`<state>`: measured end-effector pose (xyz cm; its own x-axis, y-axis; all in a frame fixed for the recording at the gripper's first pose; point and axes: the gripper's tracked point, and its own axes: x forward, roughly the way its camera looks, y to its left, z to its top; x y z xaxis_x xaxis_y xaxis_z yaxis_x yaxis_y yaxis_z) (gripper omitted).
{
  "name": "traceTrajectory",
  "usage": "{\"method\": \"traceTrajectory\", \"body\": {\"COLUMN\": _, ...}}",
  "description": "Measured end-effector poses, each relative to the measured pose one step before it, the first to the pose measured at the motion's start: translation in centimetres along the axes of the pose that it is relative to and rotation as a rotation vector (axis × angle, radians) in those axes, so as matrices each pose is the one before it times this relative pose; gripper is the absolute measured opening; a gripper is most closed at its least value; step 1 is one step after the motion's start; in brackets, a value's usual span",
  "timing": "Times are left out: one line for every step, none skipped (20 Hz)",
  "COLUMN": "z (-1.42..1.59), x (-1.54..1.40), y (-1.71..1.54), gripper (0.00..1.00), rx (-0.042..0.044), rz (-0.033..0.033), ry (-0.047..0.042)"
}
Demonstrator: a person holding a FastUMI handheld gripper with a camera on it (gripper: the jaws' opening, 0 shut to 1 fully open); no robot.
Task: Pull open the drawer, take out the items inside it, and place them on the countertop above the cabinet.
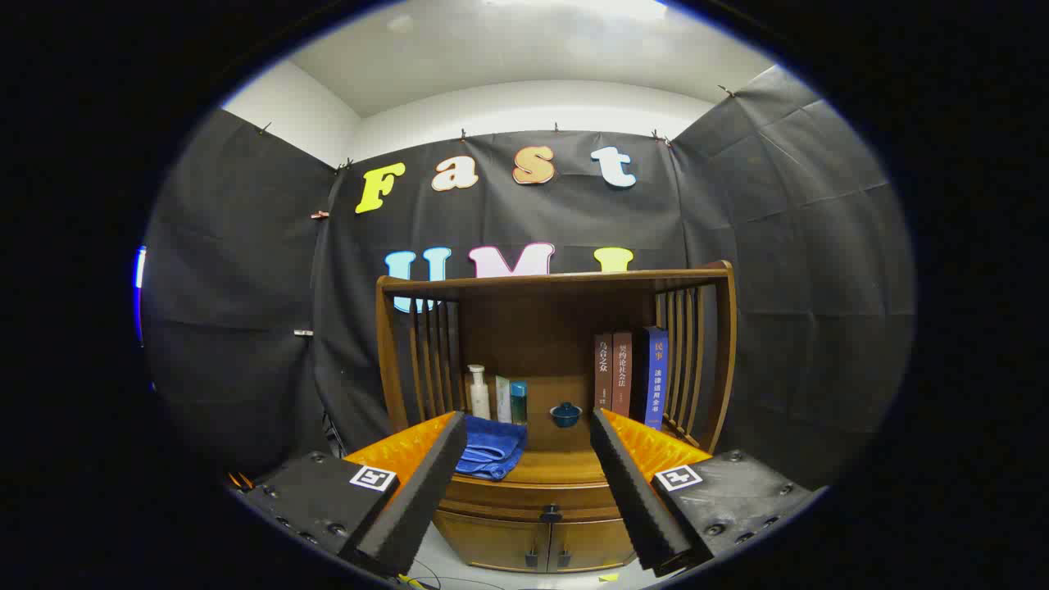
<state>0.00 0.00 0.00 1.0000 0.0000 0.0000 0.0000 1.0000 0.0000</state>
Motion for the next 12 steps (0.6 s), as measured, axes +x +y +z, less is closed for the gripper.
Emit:
{"method": "traceTrajectory", "body": {"z": -0.083, "x": -0.054, "y": -0.110, "gripper": 0.99, "rx": -0.00230, "rz": -0.00360, "ry": 0.00302}}
{"method": "traceTrajectory", "body": {"z": 0.026, "x": 0.084, "y": -0.048, "gripper": 0.99, "rx": -0.00414, "rz": -0.00409, "ry": 0.00152}}
{"method": "traceTrajectory", "body": {"z": 0.119, "x": -0.129, "y": -0.271, "gripper": 0.99, "rx": -0.00510, "rz": -0.00521, "ry": -0.00252}}
{"method": "traceTrajectory", "body": {"z": 0.141, "x": -0.046, "y": -0.171, "gripper": 0.99, "rx": -0.00448, "rz": -0.00481, "ry": -0.00307}}
{"method": "traceTrajectory", "body": {"z": 0.105, "x": -0.149, "y": -0.070, "gripper": 0.99, "rx": -0.00222, "rz": -0.00482, "ry": -0.00294}}
{"method": "traceTrajectory", "body": {"z": 0.028, "x": 0.053, "y": -0.088, "gripper": 0.99, "rx": 0.00087, "rz": -0.00189, "ry": -0.00218}}
{"method": "traceTrajectory", "body": {"z": 0.113, "x": -0.157, "y": 0.019, "gripper": 0.99, "rx": 0.00095, "rz": -0.00182, "ry": -0.00058}}
{"method": "traceTrajectory", "body": {"z": -0.029, "x": 0.077, "y": -0.009, "gripper": 0.99, "rx": -0.00032, "rz": -0.00144, "ry": -0.00005}}
{"method": "traceTrajectory", "body": {"z": 0.004, "x": -0.032, "y": -0.019, "gripper": 0.99, "rx": -0.00112, "rz": -0.00171, "ry": -0.00029}}
{"method": "traceTrajectory", "body": {"z": 0.052, "x": 0.013, "y": 0.075, "gripper": 0.99, "rx": -0.00072, "rz": 0.00144, "ry": -0.00133}}
{"method": "traceTrajectory", "body": {"z": 0.070, "x": -0.034, "y": 0.064, "gripper": 0.99, "rx": -0.00144, "rz": 0.00161, "ry": -0.00116}}
{"method": "traceTrajectory", "body": {"z": 0.045, "x": 0.021, "y": 0.007, "gripper": 0.99, "rx": -0.00280, "rz": -0.00044, "ry": 0.00023}}
